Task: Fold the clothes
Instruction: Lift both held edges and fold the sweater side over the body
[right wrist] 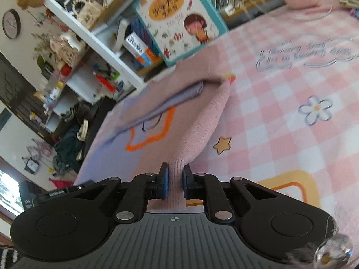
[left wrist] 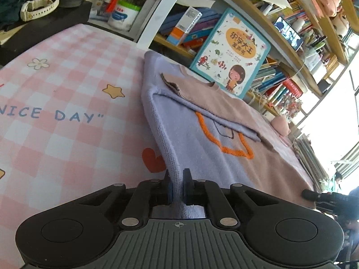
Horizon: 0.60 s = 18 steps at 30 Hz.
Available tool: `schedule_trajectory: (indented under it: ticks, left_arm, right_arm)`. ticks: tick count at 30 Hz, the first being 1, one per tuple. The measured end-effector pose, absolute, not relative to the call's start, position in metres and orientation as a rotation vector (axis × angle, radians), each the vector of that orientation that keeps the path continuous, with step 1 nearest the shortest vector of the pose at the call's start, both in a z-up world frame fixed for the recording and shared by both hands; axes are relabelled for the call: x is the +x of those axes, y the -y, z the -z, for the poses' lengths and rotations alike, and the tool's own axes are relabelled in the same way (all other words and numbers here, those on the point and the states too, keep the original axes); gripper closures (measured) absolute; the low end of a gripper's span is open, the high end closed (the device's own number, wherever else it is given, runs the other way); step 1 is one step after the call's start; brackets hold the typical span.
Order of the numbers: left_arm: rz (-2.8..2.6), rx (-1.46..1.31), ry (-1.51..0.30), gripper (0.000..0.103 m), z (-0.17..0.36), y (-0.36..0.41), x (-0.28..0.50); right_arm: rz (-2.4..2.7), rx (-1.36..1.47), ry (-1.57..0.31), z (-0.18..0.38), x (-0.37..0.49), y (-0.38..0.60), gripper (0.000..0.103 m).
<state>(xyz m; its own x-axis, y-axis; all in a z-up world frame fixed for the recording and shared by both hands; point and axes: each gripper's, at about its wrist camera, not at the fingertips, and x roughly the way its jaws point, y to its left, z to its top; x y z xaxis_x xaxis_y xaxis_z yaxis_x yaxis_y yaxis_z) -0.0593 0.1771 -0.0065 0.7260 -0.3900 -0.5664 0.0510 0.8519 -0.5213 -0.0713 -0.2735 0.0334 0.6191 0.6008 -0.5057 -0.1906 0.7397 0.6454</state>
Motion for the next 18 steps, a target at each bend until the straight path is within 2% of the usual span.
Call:
schedule_trajectory:
  ticks: [6,9,12,15,17,18]
  left_arm:
    - [0.269,-0.520,-0.768,0.094,0.011,-0.181,-0.062]
    - [0.280,-0.547,-0.778,0.088,0.013,-0.184,-0.063]
    - [0.290,-0.577,-0.783,0.087,0.016,-0.187,-0.062]
    - [0.287,-0.596,-0.772,0.089,0.019,-0.188,-0.059]
    - [0.282,-0.598,-0.763,0.093,0.020,-0.188,-0.058]
    - [0.280,-0.581,-0.762,0.096,0.019,-0.185,-0.057]
  right_arm:
    - [-0.458,0.605,-0.833,-0.023,-0.076,0.277,0.092]
    - [-0.456,0.631,-0.855,-0.016,-0.072,0.279,0.086]
    - [-0.455,0.654,-0.876,-0.010,-0.068,0.280,0.075]
    - [-0.465,0.660,-0.885,-0.005,-0.062,0.279,0.076]
    - [-0.465,0.653,-0.889,-0.004,-0.060,0.278,0.090]
    - [-0.461,0.645,-0.890,-0.004,-0.061,0.278,0.093]
